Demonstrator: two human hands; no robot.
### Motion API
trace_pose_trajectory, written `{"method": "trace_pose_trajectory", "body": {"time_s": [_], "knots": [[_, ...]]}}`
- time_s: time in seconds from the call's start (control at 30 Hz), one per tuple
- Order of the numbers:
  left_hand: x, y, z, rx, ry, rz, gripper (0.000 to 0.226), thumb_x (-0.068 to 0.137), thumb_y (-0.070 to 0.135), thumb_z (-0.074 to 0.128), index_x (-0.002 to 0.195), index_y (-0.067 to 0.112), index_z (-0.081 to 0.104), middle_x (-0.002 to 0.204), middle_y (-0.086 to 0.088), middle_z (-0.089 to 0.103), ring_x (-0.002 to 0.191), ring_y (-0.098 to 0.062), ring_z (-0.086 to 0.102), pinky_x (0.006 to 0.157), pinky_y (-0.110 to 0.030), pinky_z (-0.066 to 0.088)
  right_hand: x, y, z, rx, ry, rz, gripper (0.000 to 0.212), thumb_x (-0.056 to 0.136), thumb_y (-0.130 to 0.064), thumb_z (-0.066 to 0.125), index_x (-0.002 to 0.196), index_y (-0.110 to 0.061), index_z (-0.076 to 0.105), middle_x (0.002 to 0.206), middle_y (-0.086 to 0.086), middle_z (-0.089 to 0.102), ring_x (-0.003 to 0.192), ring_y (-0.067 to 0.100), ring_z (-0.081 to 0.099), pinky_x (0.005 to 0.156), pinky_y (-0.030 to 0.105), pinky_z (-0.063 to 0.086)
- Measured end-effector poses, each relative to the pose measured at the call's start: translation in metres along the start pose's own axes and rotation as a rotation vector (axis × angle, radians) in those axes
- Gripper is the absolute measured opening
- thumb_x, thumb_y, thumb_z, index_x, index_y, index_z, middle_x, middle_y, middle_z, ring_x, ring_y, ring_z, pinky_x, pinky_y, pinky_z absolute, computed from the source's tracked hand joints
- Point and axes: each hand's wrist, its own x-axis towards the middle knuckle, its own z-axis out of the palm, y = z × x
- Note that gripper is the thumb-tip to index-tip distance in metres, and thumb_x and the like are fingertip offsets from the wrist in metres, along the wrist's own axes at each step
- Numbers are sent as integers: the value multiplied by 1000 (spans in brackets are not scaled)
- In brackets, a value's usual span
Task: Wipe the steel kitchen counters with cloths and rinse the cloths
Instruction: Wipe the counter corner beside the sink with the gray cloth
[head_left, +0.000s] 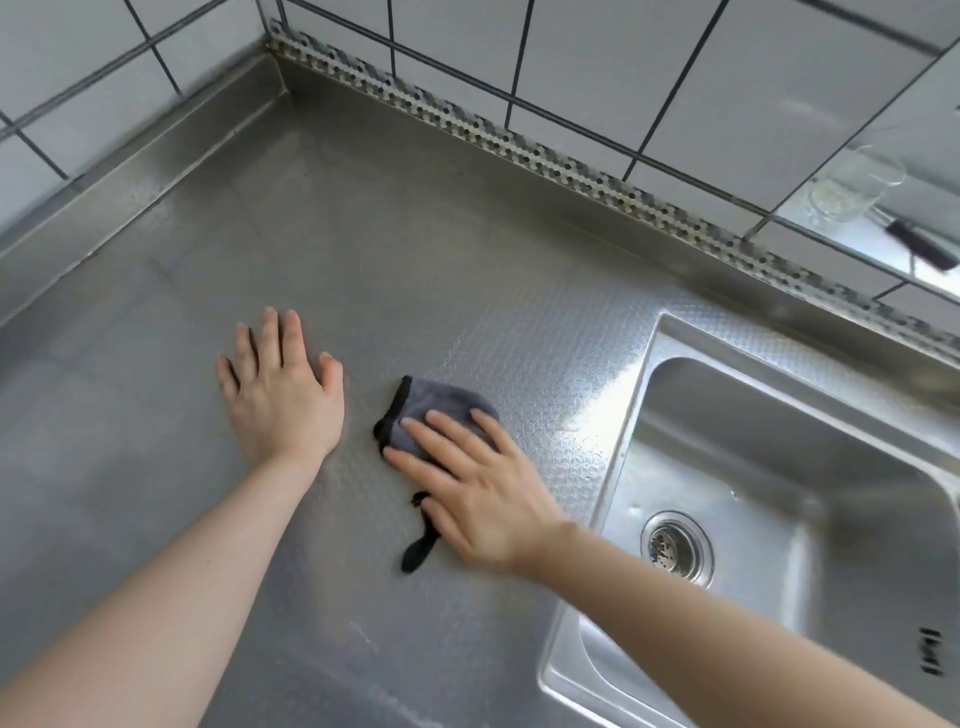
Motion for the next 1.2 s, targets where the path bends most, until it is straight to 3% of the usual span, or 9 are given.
{"method": "trace_pose_trajectory", "body": {"time_s": [0.23, 0.3, 0.4, 0.5, 0.77, 0.87, 0.97, 1.07, 1.2], "knots": [[1, 1, 2, 12, -3, -17, 56, 95, 31, 46, 146, 9, 40, 156, -11, 33, 145, -37, 24, 116, -55, 16, 18, 80, -18, -27, 101, 640, 55, 98, -45, 28, 153, -40, 23, 162, -5, 22, 150, 24, 15, 119, 57, 3], [0, 0, 2, 9, -9, -17, 56, 95, 31, 46, 146, 9, 40, 156, -11, 33, 145, -37, 23, 117, -55, 16, 6, 57, -10, -20, 106, 567, 56, 96, -45, 28, 152, -40, 25, 162, -5, 23, 149, 27, 18, 118, 60, 6], [0, 1, 2, 9, -4, -12, 56, 95, 30, 46, 146, 8, 40, 156, -11, 33, 144, -37, 24, 116, -56, 16, -32, 23, 1, -28, 51, 255, 56, 96, -45, 32, 152, -41, 25, 161, -6, 26, 149, 27, 22, 116, 62, 12], [0, 0, 2, 10, -5, -10, 56, 95, 30, 46, 146, 8, 40, 156, -11, 33, 144, -37, 23, 116, -56, 16, -42, 47, -5, -20, 6, 125, 54, 98, -46, 32, 151, -43, 27, 160, -9, 27, 149, 21, 22, 118, 57, 12], [2, -2, 7, 27, 17, -4, 57, 95, 35, 40, 147, 10, 39, 157, -10, 32, 145, -36, 24, 117, -54, 16, 28, 205, -38, -17, 91, 747, 57, 96, -56, 28, 151, -42, 23, 162, -3, 23, 150, 21, 16, 120, 51, 10], [3, -3, 8, 32, 21, -5, 60, 93, 37, 37, 147, 11, 39, 156, -10, 33, 145, -36, 24, 117, -54, 16, 30, 206, -33, 9, 126, 865, 60, 94, -55, 23, 152, -38, 24, 162, 1, 24, 149, 25, 15, 119, 56, 9], [2, -2, 8, 15, 19, -22, 58, 93, 36, 40, 145, 11, 41, 155, -10, 35, 144, -36, 25, 116, -55, 17, 19, 150, -20, 4, 153, 779, 58, 94, -53, 24, 151, -40, 25, 161, 0, 24, 149, 28, 17, 118, 59, 8], [1, 1, 5, -5, 23, -36, 56, 94, 34, 42, 144, 10, 43, 154, -11, 37, 144, -36, 26, 116, -54, 17, -7, 88, -9, -41, 153, 491, 57, 94, -51, 31, 150, -40, 31, 158, -1, 32, 146, 30, 27, 117, 60, 13], [1, 0, 3, -24, 26, -31, 51, 94, 27, 47, 142, 9, 45, 154, -11, 38, 144, -35, 27, 116, -53, 18, -17, 87, -3, -32, 101, 298, 54, 96, -53, 31, 149, -43, 30, 157, -7, 34, 145, 25, 29, 118, 55, 14]]}}
